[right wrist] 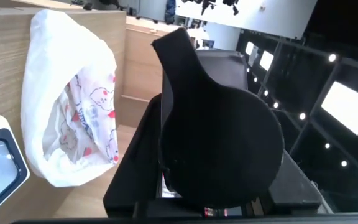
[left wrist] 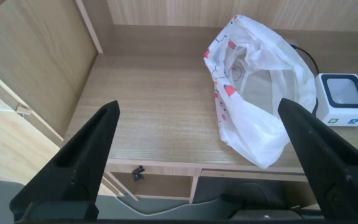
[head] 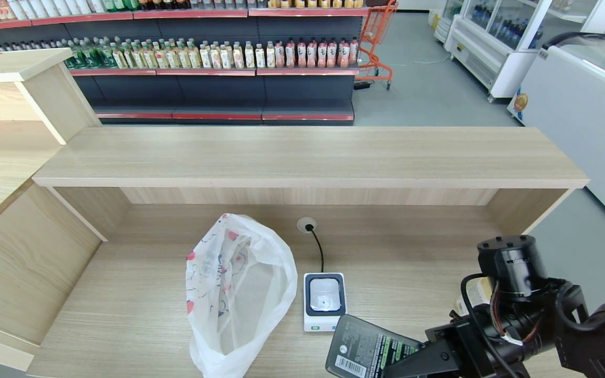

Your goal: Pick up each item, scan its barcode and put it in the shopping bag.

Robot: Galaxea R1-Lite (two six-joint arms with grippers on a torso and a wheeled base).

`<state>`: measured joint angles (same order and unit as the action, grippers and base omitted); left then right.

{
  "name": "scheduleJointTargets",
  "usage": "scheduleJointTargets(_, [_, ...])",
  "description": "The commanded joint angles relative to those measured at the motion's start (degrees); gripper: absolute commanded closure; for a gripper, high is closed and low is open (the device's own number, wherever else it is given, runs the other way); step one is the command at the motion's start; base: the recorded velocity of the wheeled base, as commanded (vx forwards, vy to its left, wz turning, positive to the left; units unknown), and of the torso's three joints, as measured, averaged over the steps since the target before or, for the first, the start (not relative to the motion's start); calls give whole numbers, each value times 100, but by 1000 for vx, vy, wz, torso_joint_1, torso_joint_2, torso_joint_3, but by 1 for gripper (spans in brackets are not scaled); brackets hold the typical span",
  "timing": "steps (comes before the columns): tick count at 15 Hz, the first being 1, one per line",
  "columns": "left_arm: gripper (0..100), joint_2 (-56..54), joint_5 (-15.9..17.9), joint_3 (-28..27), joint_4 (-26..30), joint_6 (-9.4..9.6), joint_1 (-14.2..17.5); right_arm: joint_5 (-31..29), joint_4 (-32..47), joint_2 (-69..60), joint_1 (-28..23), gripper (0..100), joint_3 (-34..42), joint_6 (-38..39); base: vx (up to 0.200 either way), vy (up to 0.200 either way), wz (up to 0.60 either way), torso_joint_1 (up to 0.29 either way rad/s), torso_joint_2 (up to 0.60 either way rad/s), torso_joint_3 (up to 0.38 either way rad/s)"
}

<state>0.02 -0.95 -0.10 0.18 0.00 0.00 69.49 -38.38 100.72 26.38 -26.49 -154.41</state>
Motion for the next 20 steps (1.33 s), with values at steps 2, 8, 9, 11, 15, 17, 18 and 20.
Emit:
scheduleJointTargets(2, [0, -2, -2, 1, -1, 0, 0, 4, 14, 9, -1, 100, 4, -2, 0, 0, 0, 0, 0, 0])
scheduleJointTargets(8, [0, -2, -2, 1, -1, 0, 0, -251, 58, -2091, -309, 100, -497, 2978, 0, 0, 0, 0, 0, 0])
scheduleJointTargets(9, [0, -2, -2, 1, -1, 0, 0, -497, 50, -2584, -502, 100, -682, 3760, 0, 0, 0, 0, 0, 0])
scheduleJointTargets(11, [0, -2, -2, 1, -1, 0, 0, -524, 542, -3172, -986, 100, -454, 5781, 0, 0, 0, 0, 0, 0])
scheduleJointTargets(15, [0, -2, -2, 1, -1, 0, 0, -1174, 647, -3577, -1601, 100, -612, 10844, 0, 0, 0, 0, 0, 0])
scheduleJointTargets(17, [0, -2, -2, 1, -1, 0, 0, -2976, 981, -3621, -1495, 100, -489, 13885, 0, 0, 0, 0, 0, 0])
scheduleJointTargets(18, [0, -2, -2, 1, -1, 0, 0, -3328, 1166, -3594, -1408, 100, -445, 14825, 0, 0, 0, 0, 0, 0])
scheduleJointTargets(20, [0, -2, -2, 1, -1, 0, 0, -3626, 1790, -3375, -1205, 100, -322, 16856, 0, 0, 0, 0, 0, 0])
